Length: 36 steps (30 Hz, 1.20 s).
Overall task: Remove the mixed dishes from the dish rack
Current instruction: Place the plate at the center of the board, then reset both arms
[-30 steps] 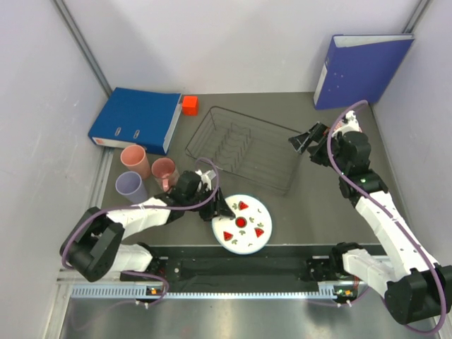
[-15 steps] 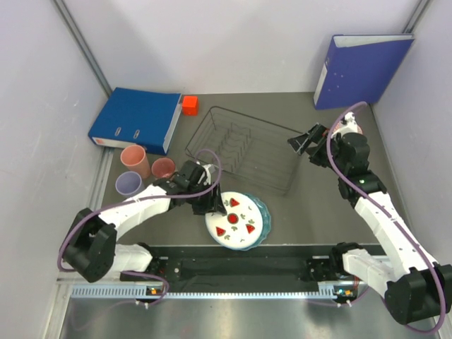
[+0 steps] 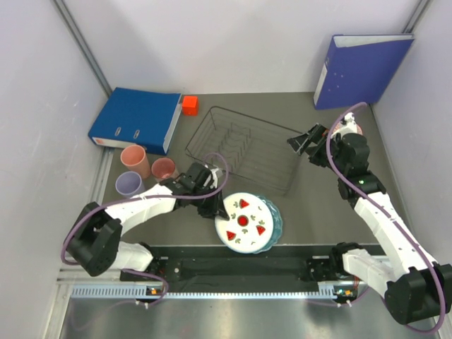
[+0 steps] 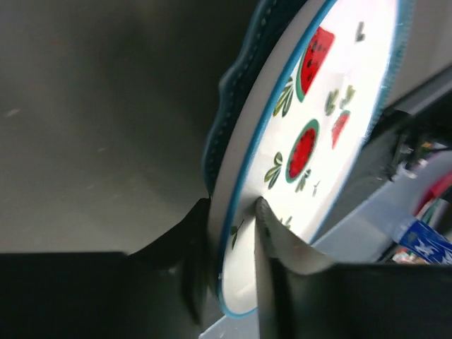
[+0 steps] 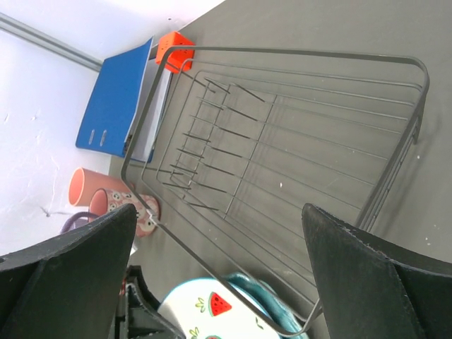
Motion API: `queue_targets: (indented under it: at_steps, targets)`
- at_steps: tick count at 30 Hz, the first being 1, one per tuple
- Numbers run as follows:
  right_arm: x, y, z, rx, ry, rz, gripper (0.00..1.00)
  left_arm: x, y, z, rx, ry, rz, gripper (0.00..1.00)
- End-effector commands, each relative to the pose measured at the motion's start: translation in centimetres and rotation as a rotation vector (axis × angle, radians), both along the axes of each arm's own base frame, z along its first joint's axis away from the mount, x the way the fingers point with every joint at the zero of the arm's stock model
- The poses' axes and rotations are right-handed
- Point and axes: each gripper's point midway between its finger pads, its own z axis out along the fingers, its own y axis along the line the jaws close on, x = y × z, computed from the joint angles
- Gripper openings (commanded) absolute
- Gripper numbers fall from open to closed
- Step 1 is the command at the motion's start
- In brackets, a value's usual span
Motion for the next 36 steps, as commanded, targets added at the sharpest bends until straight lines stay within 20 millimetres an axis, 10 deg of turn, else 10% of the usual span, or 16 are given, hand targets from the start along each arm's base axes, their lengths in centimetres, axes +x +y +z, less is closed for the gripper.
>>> queue_targets:
  at_steps: [1,10,24,36]
  targets:
    - [0.3,0.2,1.0,0.014,-0.048,0.009,1.00,-0.1,0.0,-0.7,-0.003,-0.043,-0.016,0.20]
    - [0.3,0.1,0.8,0.016,-0.043,0.007,1.00,-0.3,0.4,-1.6,0.026,-0.032,-0.007,0.54]
    - [0.3,0.2,0.3,0.019,-0.036,0.010,1.00,1.2,3.9,-1.8,0.246,-0.077,0.082,0.67]
    - [0.8,-0.6,-0.4,-0.074,0.013,-0.017,1.00,6.1,4.3,7.4,0.191,-0.373,0.238,0.76]
